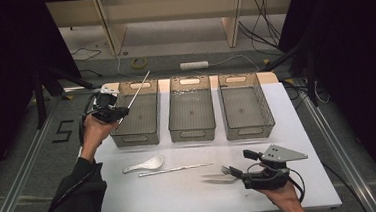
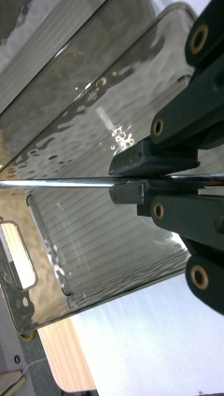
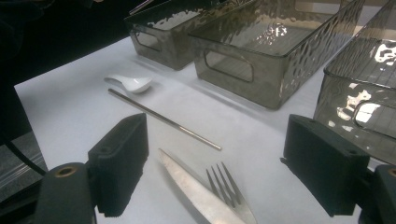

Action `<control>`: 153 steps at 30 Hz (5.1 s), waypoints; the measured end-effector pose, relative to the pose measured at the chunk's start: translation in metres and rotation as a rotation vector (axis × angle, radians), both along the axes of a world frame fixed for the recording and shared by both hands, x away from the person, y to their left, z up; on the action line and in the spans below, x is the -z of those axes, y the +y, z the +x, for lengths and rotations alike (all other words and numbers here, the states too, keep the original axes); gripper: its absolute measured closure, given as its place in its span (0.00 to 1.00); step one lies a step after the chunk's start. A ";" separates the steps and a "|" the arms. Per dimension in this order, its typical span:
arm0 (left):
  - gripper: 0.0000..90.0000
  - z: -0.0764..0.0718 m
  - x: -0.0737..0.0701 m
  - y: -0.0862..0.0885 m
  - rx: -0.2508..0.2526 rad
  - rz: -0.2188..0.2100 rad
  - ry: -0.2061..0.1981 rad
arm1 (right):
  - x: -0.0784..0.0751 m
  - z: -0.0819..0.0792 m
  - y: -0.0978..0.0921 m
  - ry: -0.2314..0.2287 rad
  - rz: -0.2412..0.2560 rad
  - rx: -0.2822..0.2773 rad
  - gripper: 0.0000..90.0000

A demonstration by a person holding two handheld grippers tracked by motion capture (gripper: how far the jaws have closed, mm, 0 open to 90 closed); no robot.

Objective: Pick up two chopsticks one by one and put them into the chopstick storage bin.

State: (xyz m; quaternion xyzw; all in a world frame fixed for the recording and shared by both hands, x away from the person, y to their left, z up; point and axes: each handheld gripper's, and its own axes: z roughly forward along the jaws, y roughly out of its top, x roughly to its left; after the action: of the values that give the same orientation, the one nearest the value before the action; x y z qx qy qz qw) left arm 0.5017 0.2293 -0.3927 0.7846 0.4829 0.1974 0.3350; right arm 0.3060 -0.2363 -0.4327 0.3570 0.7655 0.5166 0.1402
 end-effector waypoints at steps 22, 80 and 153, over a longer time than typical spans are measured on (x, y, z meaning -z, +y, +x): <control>0.93 0.007 0.026 0.004 -0.054 0.026 0.074 | 0.000 0.000 0.000 0.005 0.004 -0.006 0.26; 0.45 -0.096 0.032 -0.123 0.604 0.220 0.316 | -0.002 -0.003 -0.001 0.006 0.007 -0.016 0.26; 0.94 -0.097 0.066 -0.148 0.751 0.442 0.372 | -0.001 -0.001 0.001 0.015 0.007 -0.026 0.26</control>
State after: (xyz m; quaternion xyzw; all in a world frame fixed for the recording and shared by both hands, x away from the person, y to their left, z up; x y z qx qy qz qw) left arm 0.4046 0.0815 -0.4591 0.9795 0.1640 0.0167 0.1160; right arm 0.3047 -0.2356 -0.4316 0.3513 0.7693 0.5184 0.1266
